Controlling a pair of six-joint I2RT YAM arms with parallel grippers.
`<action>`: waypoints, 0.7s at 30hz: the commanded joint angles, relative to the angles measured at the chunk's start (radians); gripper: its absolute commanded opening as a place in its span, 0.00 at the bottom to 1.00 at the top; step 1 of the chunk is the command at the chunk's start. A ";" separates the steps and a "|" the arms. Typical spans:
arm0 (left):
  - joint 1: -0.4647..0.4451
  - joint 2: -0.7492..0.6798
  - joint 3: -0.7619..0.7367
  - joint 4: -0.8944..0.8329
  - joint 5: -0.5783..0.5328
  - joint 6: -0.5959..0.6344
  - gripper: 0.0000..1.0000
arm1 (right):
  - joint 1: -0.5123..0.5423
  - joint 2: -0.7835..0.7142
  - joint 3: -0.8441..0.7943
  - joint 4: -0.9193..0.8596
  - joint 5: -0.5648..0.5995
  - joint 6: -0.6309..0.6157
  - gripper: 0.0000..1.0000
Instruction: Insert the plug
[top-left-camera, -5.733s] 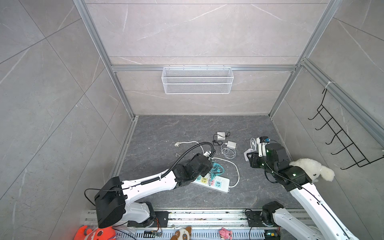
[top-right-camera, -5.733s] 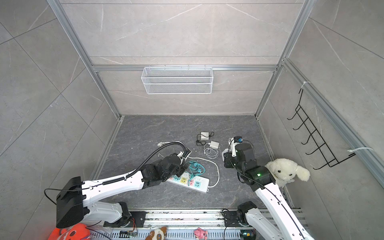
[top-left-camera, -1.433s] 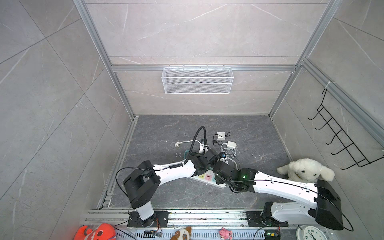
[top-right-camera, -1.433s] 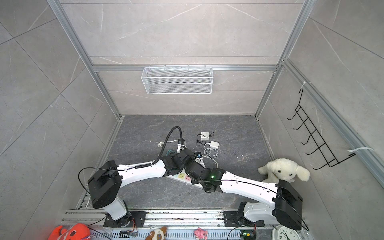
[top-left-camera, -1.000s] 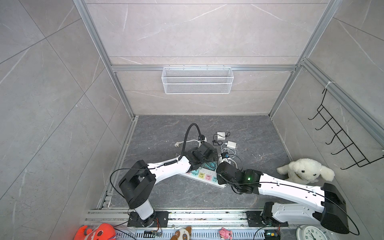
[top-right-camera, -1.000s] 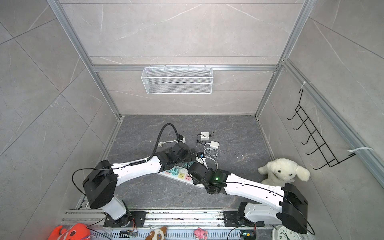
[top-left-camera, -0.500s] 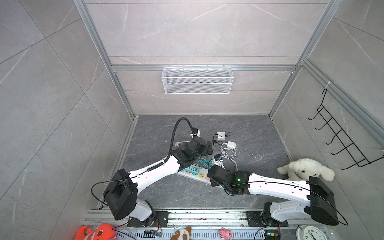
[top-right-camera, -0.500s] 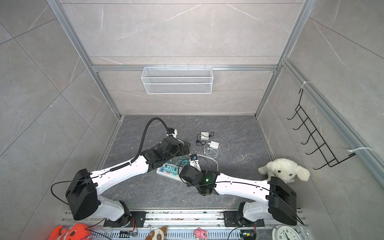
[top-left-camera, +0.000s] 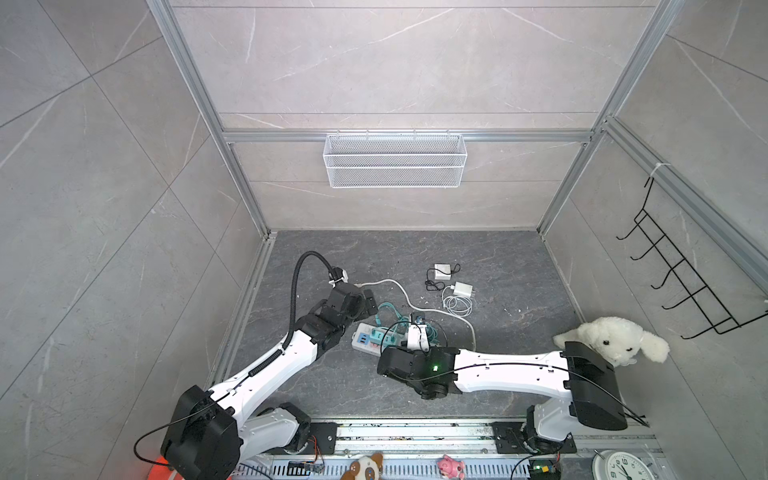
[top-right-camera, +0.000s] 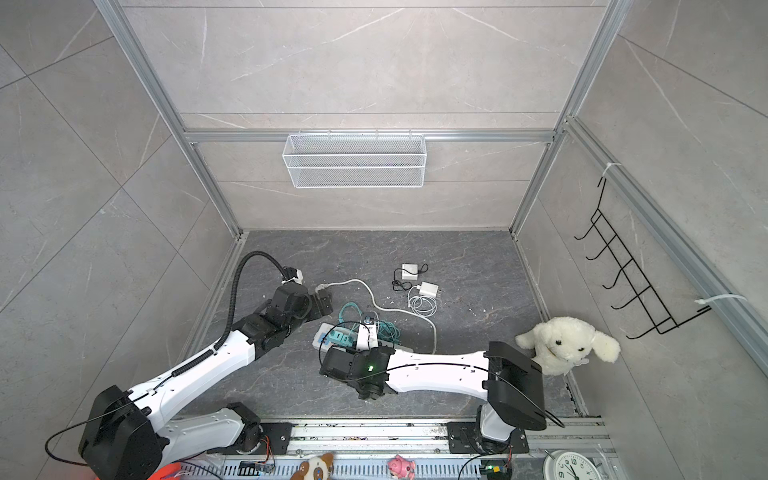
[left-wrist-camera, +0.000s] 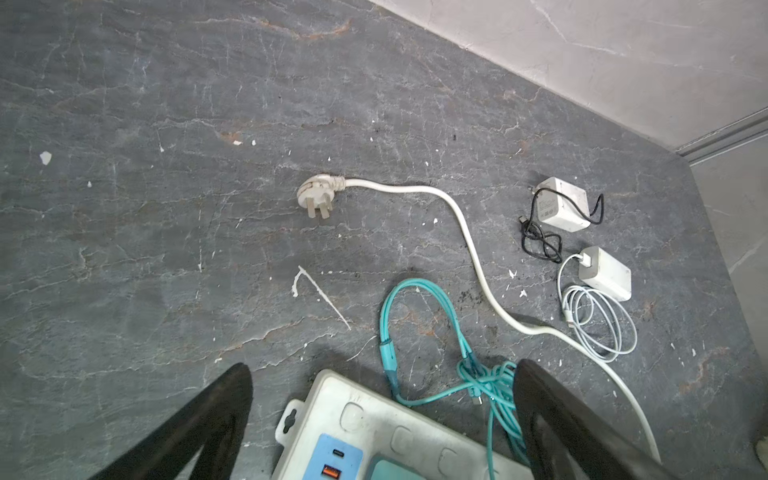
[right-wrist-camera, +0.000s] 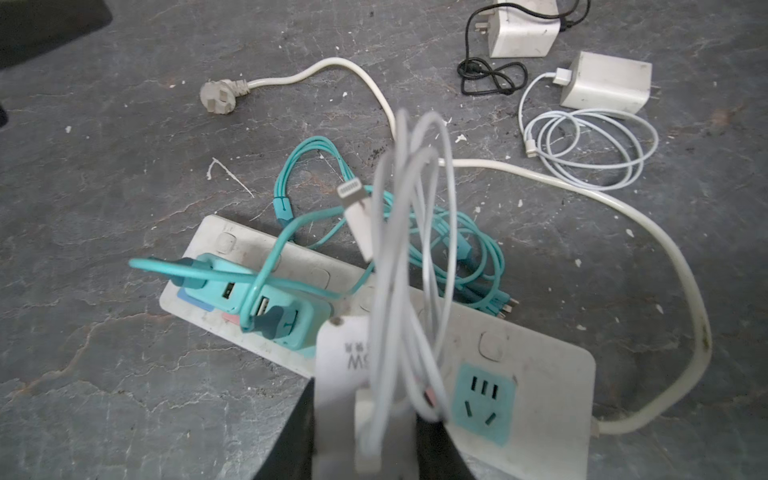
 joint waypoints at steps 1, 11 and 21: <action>0.046 -0.049 -0.042 0.028 0.048 -0.005 1.00 | 0.009 0.044 0.047 -0.093 0.063 0.109 0.10; 0.094 -0.110 -0.100 0.053 0.113 0.003 1.00 | 0.011 0.124 0.081 -0.103 0.058 0.179 0.08; 0.095 -0.166 -0.133 0.033 0.089 -0.004 1.00 | 0.005 0.197 0.145 -0.104 0.100 0.194 0.07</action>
